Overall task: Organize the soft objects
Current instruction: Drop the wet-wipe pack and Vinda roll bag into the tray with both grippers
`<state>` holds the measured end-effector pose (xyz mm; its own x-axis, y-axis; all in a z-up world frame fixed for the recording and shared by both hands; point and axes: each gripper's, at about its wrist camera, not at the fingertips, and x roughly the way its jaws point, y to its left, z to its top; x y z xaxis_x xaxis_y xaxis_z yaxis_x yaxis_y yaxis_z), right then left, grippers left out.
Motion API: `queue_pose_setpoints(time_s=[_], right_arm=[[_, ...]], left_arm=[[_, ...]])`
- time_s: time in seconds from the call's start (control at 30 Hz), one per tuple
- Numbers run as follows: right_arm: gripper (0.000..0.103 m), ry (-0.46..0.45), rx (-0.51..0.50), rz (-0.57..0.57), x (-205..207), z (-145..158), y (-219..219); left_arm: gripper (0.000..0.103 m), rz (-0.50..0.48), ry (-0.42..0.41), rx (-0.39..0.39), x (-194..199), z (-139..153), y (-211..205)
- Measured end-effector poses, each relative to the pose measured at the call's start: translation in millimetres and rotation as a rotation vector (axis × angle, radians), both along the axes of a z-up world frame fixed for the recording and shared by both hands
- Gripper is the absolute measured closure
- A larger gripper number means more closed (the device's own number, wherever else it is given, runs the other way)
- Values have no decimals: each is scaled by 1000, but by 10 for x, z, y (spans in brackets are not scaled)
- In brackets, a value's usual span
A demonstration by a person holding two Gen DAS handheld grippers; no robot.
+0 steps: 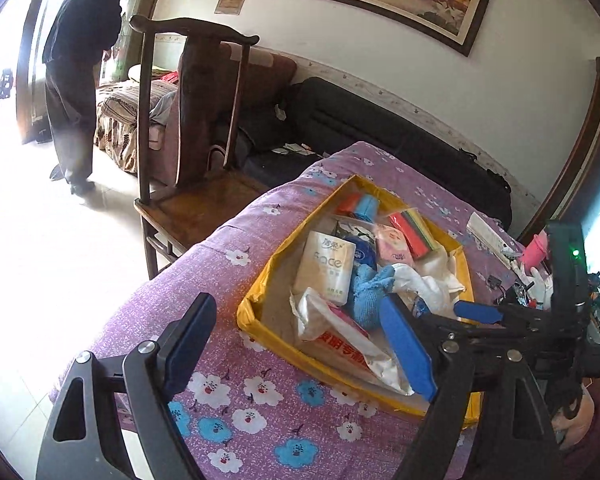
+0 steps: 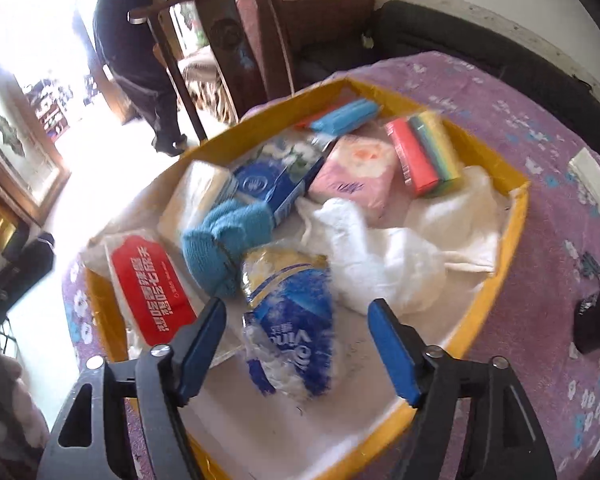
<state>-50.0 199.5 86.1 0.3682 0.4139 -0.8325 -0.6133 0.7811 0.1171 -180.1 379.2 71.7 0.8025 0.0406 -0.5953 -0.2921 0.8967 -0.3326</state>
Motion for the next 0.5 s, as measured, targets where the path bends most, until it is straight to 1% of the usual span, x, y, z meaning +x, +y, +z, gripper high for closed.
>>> queue_pose_setpoints(time_s=[0.17, 0.23, 0.37, 0.5], right_arm=[[21, -90, 10, -48, -145, 204, -288], [19, -129, 1, -69, -177, 245, -401], [18, -170, -22, -113, -154, 242, -653], [18, -187, -29, -167, -145, 197, -962]], left_arm=[[20, -40, 8, 28, 43, 45, -198], [20, -57, 13, 54, 62, 78, -308], [19, -92, 24, 86, 101, 116, -527], [19, -150, 37, 112, 158, 146, -804]])
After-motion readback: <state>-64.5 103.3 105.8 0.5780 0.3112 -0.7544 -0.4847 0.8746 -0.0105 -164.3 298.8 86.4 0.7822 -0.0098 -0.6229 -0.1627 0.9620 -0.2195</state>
